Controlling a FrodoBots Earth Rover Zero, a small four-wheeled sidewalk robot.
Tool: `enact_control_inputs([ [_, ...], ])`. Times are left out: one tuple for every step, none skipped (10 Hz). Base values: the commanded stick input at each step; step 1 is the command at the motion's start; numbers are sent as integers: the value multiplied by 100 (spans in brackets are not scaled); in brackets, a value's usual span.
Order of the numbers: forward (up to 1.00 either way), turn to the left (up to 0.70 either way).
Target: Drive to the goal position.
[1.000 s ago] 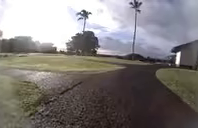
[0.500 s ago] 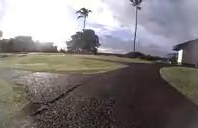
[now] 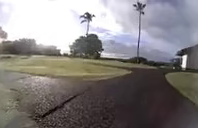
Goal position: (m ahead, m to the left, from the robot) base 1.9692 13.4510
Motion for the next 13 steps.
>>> enact_control_inputs([
  [60,15],
  [60,15],
  [60,15],
  [60,15],
  [60,15],
  [60,15],
  [60,15],
  [60,15],
  [60,15],
  [60,15],
  [60,15],
  [60,15],
  [60,15],
])
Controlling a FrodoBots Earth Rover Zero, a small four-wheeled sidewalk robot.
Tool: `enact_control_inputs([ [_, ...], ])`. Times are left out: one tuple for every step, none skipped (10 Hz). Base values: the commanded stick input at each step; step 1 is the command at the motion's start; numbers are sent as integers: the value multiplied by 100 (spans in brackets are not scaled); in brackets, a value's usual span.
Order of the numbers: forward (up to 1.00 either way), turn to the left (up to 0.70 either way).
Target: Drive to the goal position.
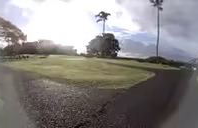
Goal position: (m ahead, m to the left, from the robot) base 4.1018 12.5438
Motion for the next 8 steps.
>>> enact_control_inputs([
  [59,15],
  [58,15],
  [56,14],
  [54,15],
  [52,31],
  [50,30],
  [49,30],
  [48,29],
])
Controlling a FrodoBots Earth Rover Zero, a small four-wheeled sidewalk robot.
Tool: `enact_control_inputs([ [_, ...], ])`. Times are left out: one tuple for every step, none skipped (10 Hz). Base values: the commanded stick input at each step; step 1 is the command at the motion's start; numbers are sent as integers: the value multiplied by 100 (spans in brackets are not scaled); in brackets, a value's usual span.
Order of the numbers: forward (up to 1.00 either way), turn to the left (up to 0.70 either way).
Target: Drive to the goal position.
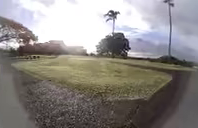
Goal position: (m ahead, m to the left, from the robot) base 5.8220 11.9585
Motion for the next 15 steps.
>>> enact_control_inputs([
  [45,47],
  [36,70],
  [36,0],
  [36,0],
  [36,0],
  [36,0],
  [36,0],
  [36,0],
  [36,0],
  [36,0],
  [36,0],
  [31,0],
  [13,0],
  [0,0],
  [0,0],
])
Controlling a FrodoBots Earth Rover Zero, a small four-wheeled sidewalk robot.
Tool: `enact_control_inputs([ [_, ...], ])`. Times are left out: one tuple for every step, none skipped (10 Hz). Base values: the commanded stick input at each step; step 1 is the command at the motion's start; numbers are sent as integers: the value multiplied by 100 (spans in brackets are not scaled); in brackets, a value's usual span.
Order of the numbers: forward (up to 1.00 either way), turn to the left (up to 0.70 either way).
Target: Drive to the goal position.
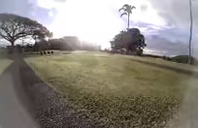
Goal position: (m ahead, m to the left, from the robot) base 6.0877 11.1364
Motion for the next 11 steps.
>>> enact_control_inputs([
  [0,0],
  [0,0],
  [0,0],
  [0,11],
  [0,41],
  [0,45],
  [0,45],
  [0,45],
  [0,45],
  [0,45],
  [0,45],
])
